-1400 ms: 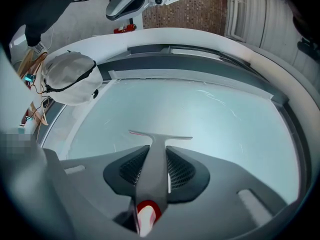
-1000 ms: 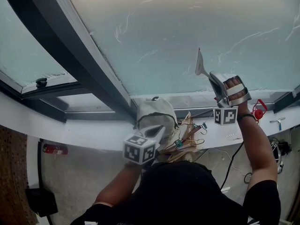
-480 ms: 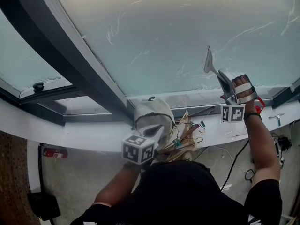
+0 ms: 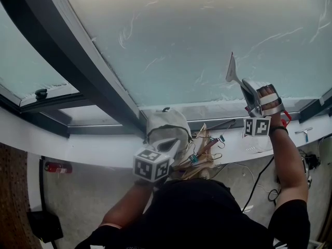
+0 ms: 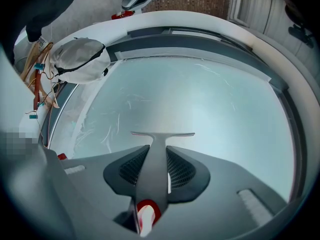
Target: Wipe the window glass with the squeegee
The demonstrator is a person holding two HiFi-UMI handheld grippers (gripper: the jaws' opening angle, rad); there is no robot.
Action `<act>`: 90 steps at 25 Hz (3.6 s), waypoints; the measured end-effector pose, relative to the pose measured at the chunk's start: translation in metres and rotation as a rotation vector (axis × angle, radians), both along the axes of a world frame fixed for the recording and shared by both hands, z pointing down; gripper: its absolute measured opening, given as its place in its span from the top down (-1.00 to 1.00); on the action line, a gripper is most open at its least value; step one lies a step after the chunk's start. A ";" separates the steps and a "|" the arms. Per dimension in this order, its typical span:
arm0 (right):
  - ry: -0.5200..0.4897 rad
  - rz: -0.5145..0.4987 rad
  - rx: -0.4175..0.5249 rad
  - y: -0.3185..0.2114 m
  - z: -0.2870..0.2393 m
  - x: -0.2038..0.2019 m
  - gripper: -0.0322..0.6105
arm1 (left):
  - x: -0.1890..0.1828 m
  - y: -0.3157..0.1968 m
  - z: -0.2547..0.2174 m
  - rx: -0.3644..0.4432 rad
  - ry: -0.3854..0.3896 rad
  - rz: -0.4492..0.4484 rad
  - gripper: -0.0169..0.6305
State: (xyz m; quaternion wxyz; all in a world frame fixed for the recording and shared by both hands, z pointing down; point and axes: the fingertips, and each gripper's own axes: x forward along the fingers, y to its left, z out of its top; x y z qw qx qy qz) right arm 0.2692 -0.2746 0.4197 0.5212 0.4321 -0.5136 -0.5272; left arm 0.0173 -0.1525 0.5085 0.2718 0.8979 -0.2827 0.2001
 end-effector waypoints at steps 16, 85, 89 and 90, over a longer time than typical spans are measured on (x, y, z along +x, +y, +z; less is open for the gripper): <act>-0.100 -0.306 -0.100 0.008 0.065 -0.190 0.52 | -0.042 -0.003 0.007 -0.008 0.003 -0.096 0.95; -0.130 -0.234 -0.140 -0.049 0.153 -0.210 0.52 | -0.071 -0.006 0.015 -0.031 -0.032 -0.186 0.95; -0.123 -0.207 -0.129 -0.044 0.150 -0.182 0.52 | -0.055 -0.004 0.014 -0.028 -0.029 -0.163 0.95; -0.123 -0.200 -0.127 -0.042 0.148 -0.175 0.52 | -0.051 -0.003 0.013 -0.027 -0.029 -0.157 0.95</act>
